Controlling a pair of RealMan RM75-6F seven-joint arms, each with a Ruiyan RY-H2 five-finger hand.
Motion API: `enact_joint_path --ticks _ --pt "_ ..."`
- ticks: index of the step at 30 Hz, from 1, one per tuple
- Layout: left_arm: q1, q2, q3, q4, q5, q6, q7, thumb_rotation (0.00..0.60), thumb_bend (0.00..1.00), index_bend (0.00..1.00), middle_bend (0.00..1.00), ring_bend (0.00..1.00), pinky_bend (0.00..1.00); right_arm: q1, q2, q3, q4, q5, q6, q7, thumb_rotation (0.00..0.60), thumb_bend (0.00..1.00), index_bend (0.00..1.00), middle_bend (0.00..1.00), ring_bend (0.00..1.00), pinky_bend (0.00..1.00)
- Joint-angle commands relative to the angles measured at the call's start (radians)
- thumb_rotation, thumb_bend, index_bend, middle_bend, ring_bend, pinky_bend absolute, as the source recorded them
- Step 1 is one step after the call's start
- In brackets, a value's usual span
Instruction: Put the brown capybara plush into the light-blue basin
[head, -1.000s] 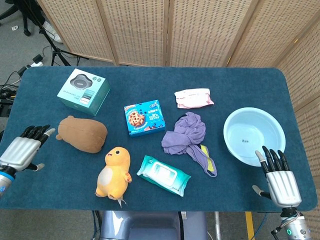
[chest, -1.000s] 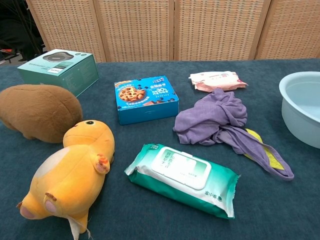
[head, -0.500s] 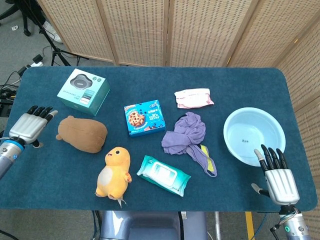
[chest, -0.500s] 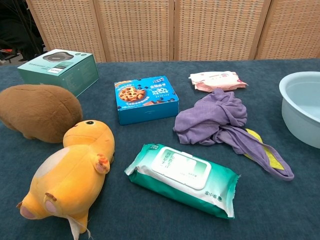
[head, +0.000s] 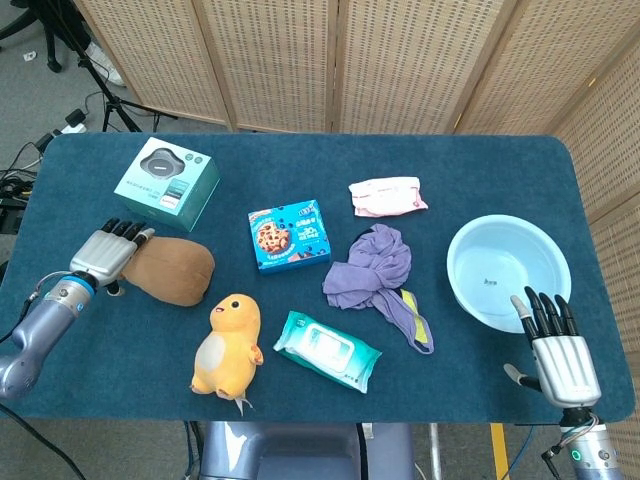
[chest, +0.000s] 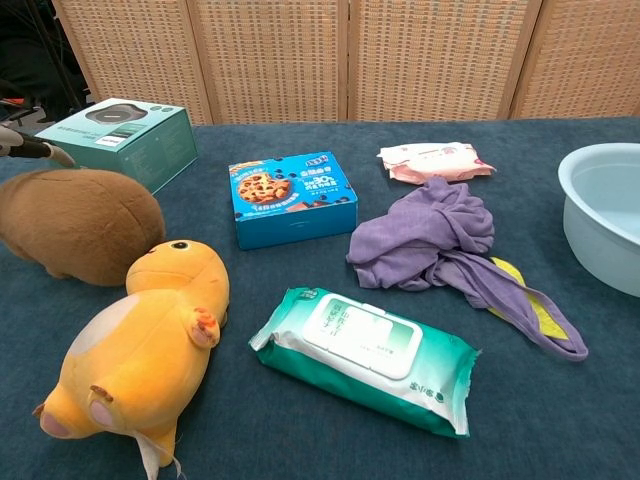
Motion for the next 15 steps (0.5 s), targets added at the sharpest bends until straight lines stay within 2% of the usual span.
enact_joint_path --ticks 1,10,13,15 --pt "-0.018 -0.029 0.015 0.022 -0.026 -0.007 0.013 0.6 0.07 0.0 0.0 0.0 0.0 0.0 0.002 0.001 -0.001 0.001 0.002 0.005 0.6 0.0 0.0 0.0 0.0 0.0" --pt "-0.033 -0.07 0.046 0.039 -0.055 0.005 0.037 0.6 0.09 0.0 0.0 0.0 0.0 0.0 0.01 -0.004 -0.009 0.001 -0.002 0.017 0.6 0.0 0.0 0.0 0.0 0.0" --pt "-0.03 -0.098 0.047 0.051 -0.061 0.053 0.05 0.6 0.16 0.0 0.0 0.0 0.0 0.001 0.013 -0.007 -0.011 -0.001 -0.006 0.019 0.6 0.0 0.0 0.0 0.0 0.0" --pt "-0.017 -0.127 0.041 0.061 -0.05 0.135 0.07 0.6 0.2 0.04 0.0 0.0 0.01 0.001 0.015 -0.007 -0.014 0.003 -0.009 0.018 0.6 0.0 0.0 0.0 0.0 0.0"
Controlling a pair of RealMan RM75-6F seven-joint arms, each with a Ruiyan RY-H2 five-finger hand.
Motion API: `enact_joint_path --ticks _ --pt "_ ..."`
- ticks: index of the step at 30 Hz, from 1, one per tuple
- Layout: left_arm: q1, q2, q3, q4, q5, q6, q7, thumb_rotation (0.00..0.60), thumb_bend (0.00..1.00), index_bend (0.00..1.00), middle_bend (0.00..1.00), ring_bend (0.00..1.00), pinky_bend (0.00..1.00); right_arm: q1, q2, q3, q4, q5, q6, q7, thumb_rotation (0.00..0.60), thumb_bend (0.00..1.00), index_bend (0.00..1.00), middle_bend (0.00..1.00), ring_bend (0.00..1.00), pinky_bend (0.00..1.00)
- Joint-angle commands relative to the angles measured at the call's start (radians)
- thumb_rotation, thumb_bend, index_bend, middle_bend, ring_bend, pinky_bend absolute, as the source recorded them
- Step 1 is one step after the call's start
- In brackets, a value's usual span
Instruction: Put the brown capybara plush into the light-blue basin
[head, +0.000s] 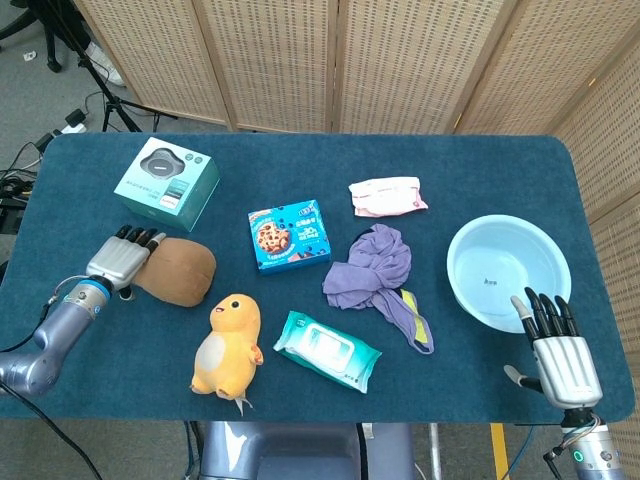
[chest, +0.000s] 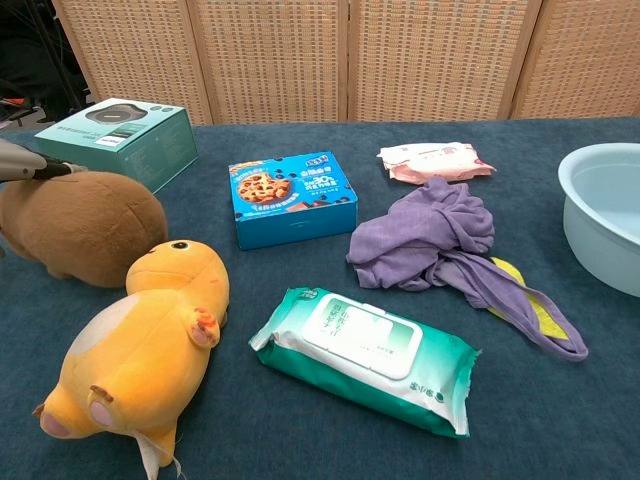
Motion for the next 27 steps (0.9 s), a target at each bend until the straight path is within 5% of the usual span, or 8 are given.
enact_joint_path --ticks 1,4,9,20,27 --pt "0.021 -0.052 -0.004 0.018 0.019 0.132 0.035 0.6 0.23 0.1 0.0 0.0 0.02 0.0 0.003 -0.001 -0.004 0.006 -0.005 -0.001 0.6 0.0 0.0 0.0 0.0 0.0" --pt "0.041 -0.085 -0.01 0.027 0.033 0.217 0.056 0.6 0.26 0.26 0.01 0.01 0.1 0.0 0.008 -0.002 -0.011 0.01 -0.01 -0.003 0.6 0.0 0.0 0.0 0.0 0.0" --pt "0.062 -0.116 -0.013 0.038 0.048 0.267 0.059 0.6 0.29 0.37 0.09 0.08 0.19 -0.002 0.013 -0.004 -0.017 0.003 -0.003 0.002 0.6 0.0 0.0 0.0 0.0 0.0" --pt "0.107 -0.19 -0.016 0.099 0.095 0.329 0.03 0.6 0.45 0.7 0.39 0.38 0.41 -0.005 0.018 -0.006 -0.02 -0.005 0.009 0.013 0.6 0.0 0.0 0.0 0.0 0.0" --pt "0.126 -0.197 -0.06 0.11 0.168 0.419 -0.033 0.6 0.53 0.78 0.46 0.45 0.46 -0.007 0.02 -0.006 -0.024 -0.006 0.013 0.015 0.6 0.0 0.0 0.0 0.0 0.0"
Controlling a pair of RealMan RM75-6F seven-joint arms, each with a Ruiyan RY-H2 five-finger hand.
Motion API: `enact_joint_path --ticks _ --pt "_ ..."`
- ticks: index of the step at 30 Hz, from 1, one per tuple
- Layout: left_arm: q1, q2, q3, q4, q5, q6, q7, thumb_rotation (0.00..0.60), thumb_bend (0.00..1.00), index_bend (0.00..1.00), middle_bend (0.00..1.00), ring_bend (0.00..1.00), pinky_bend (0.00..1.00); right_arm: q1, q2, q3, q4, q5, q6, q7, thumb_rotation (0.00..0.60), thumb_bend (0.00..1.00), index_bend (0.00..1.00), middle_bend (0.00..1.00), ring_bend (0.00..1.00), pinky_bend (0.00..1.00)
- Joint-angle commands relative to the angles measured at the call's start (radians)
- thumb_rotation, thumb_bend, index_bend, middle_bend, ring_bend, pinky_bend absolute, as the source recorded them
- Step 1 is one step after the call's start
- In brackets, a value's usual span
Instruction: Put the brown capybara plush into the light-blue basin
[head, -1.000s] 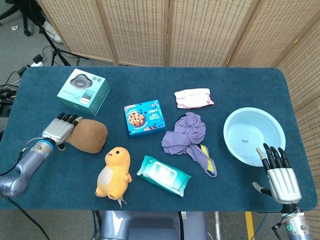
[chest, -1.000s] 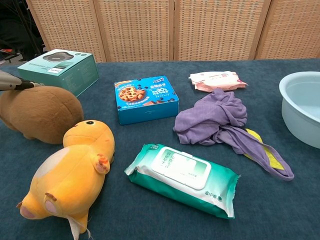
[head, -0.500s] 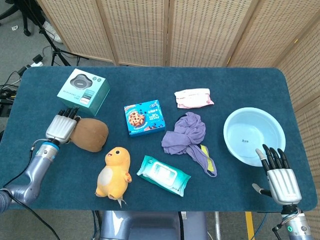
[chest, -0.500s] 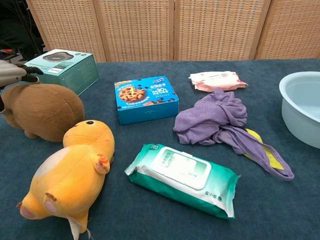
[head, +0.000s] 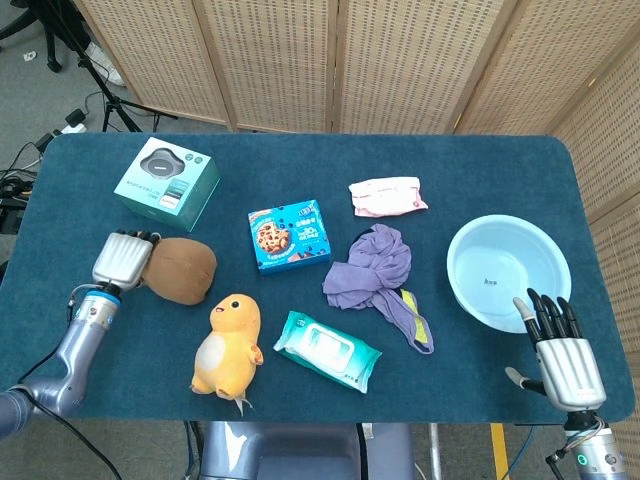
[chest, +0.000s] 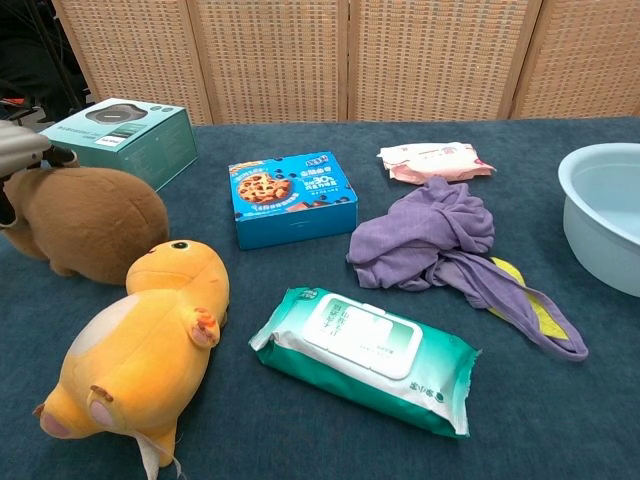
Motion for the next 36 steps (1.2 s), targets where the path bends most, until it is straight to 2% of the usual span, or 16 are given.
enact_joint_path --ticks 1,8,13,20,29,36 --pt "0.01 0.007 -0.029 -0.005 0.045 0.044 -0.042 0.6 0.53 0.79 0.46 0.46 0.46 0.0 0.001 0.0 -0.001 0.0 0.001 -0.001 0.6 0.0 0.0 0.0 0.0 0.0" --pt "0.012 0.062 -0.075 -0.085 0.085 0.088 -0.07 0.6 0.55 0.79 0.47 0.47 0.48 -0.002 0.002 -0.001 -0.003 -0.004 0.006 -0.003 0.6 0.0 0.0 0.0 0.0 0.0" --pt "0.002 0.121 -0.122 -0.214 0.113 0.125 -0.071 0.6 0.56 0.79 0.47 0.47 0.48 -0.003 0.003 -0.001 -0.005 -0.003 0.006 -0.005 0.6 0.0 0.0 0.0 0.0 0.0" --pt "-0.038 0.135 -0.181 -0.319 0.137 0.15 -0.026 0.6 0.55 0.79 0.47 0.47 0.48 -0.004 0.01 0.005 -0.007 0.007 0.006 0.01 0.6 0.0 0.0 0.0 0.0 0.0" --pt "-0.168 0.017 -0.245 -0.293 0.12 0.098 0.101 0.6 0.54 0.79 0.47 0.47 0.48 -0.003 0.027 0.017 -0.005 0.033 -0.001 0.06 0.6 0.0 0.0 0.0 0.0 0.0" --pt "-0.306 -0.151 -0.289 -0.202 0.038 0.03 0.216 0.6 0.5 0.79 0.47 0.47 0.48 -0.002 0.046 0.022 -0.002 0.043 -0.005 0.123 0.6 0.0 0.0 0.0 0.0 0.0"
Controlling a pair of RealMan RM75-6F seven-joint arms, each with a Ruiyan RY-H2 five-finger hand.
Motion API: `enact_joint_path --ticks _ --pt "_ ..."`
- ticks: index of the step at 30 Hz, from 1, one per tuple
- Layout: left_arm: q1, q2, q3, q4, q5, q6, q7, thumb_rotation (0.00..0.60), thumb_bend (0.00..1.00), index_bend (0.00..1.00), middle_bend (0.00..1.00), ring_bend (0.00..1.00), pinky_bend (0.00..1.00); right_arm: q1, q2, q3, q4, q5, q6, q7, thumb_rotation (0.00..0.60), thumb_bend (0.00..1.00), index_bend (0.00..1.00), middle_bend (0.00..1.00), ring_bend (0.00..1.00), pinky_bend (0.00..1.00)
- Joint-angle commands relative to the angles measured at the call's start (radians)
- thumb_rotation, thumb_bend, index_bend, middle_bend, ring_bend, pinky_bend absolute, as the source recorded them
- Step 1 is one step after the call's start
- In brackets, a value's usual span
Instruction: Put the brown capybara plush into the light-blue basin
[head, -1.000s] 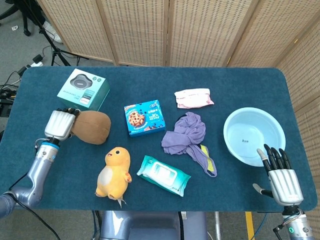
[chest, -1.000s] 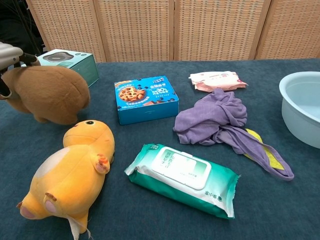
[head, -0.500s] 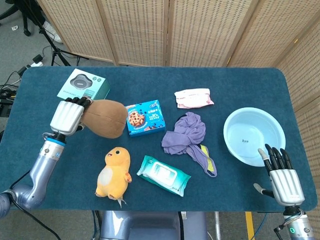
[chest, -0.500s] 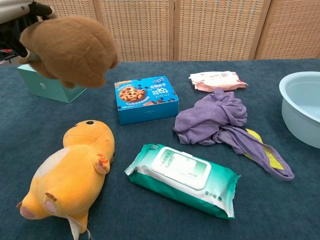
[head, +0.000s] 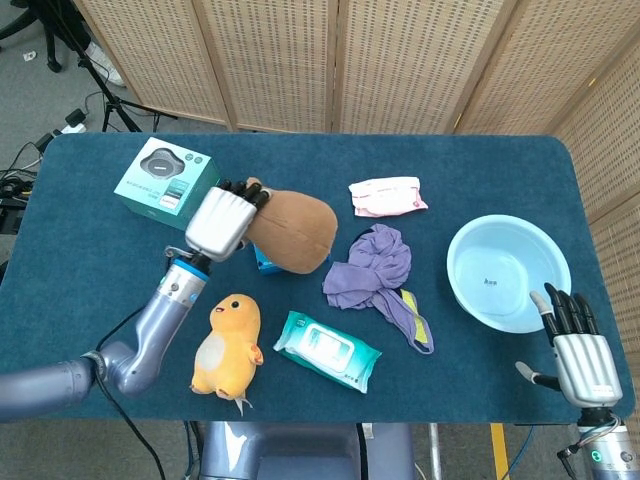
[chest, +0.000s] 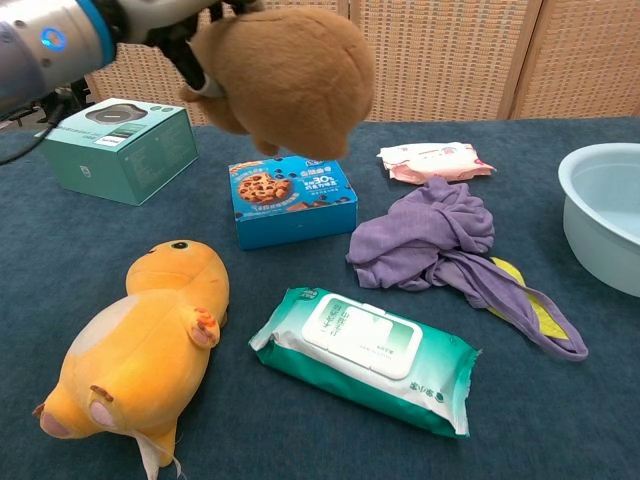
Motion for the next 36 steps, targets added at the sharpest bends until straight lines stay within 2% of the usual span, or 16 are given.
enact_joint_path --ticks 1,9,12,13,16,17,20,22,23,27,33,36 --pt "-0.076 -0.102 -0.026 0.067 -0.045 -0.031 0.06 0.6 0.49 0.79 0.47 0.47 0.48 -0.001 0.009 0.002 0.002 0.001 0.001 0.031 0.6 0.0 0.0 0.0 0.0 0.0" --pt "-0.179 -0.291 -0.026 0.226 -0.047 -0.052 0.099 0.6 0.48 0.77 0.45 0.46 0.48 -0.004 0.024 0.005 0.01 0.003 0.008 0.082 0.6 0.0 0.0 0.0 0.0 0.0" --pt "-0.201 -0.337 -0.024 0.278 -0.052 -0.058 0.109 0.6 0.45 0.58 0.29 0.38 0.48 -0.006 0.027 0.009 0.012 0.008 0.011 0.097 0.6 0.0 0.0 0.0 0.0 0.0" --pt "-0.208 -0.35 -0.023 0.294 -0.061 -0.066 0.118 0.6 0.43 0.49 0.22 0.32 0.46 -0.006 0.028 0.01 0.013 0.009 0.013 0.102 0.6 0.0 0.0 0.0 0.0 0.0" --pt "-0.23 -0.39 -0.026 0.336 -0.115 -0.105 0.145 0.6 0.36 0.21 0.04 0.09 0.32 -0.006 0.029 0.012 0.018 0.01 0.015 0.113 0.6 0.0 0.0 0.0 0.0 0.0" --pt "-0.234 -0.402 -0.023 0.348 -0.149 -0.128 0.163 0.6 0.34 0.12 0.0 0.03 0.26 -0.006 0.029 0.012 0.019 0.008 0.015 0.116 0.6 0.0 0.0 0.0 0.0 0.0" --pt "-0.255 -0.421 -0.03 0.364 -0.265 -0.183 0.235 0.6 0.27 0.01 0.0 0.0 0.11 -0.006 0.029 0.012 0.021 0.007 0.017 0.121 0.6 0.0 0.0 0.0 0.0 0.0" --pt "-0.27 -0.422 -0.029 0.357 -0.339 -0.197 0.296 0.6 0.21 0.0 0.0 0.0 0.02 -0.007 0.029 0.013 0.023 0.008 0.018 0.124 0.6 0.0 0.0 0.0 0.0 0.0" --pt "-0.277 -0.421 -0.027 0.352 -0.365 -0.2 0.318 0.6 0.18 0.0 0.0 0.0 0.0 -0.007 0.029 0.014 0.023 0.008 0.019 0.126 0.6 0.0 0.0 0.0 0.0 0.0" --pt "-0.291 -0.42 -0.024 0.345 -0.403 -0.192 0.342 0.6 0.13 0.0 0.0 0.0 0.0 -0.008 0.029 0.016 0.024 0.012 0.02 0.13 0.6 0.0 0.0 0.0 0.0 0.0" --pt "-0.291 -0.406 -0.024 0.338 -0.33 -0.174 0.258 0.6 0.11 0.0 0.0 0.0 0.0 -0.007 0.029 0.016 0.025 0.014 0.017 0.126 0.6 0.0 0.0 0.0 0.0 0.0" --pt "-0.273 -0.367 -0.034 0.29 -0.297 -0.147 0.208 0.6 0.11 0.0 0.0 0.0 0.0 -0.006 0.027 0.015 0.024 0.01 0.018 0.121 0.6 0.0 0.0 0.0 0.0 0.0"
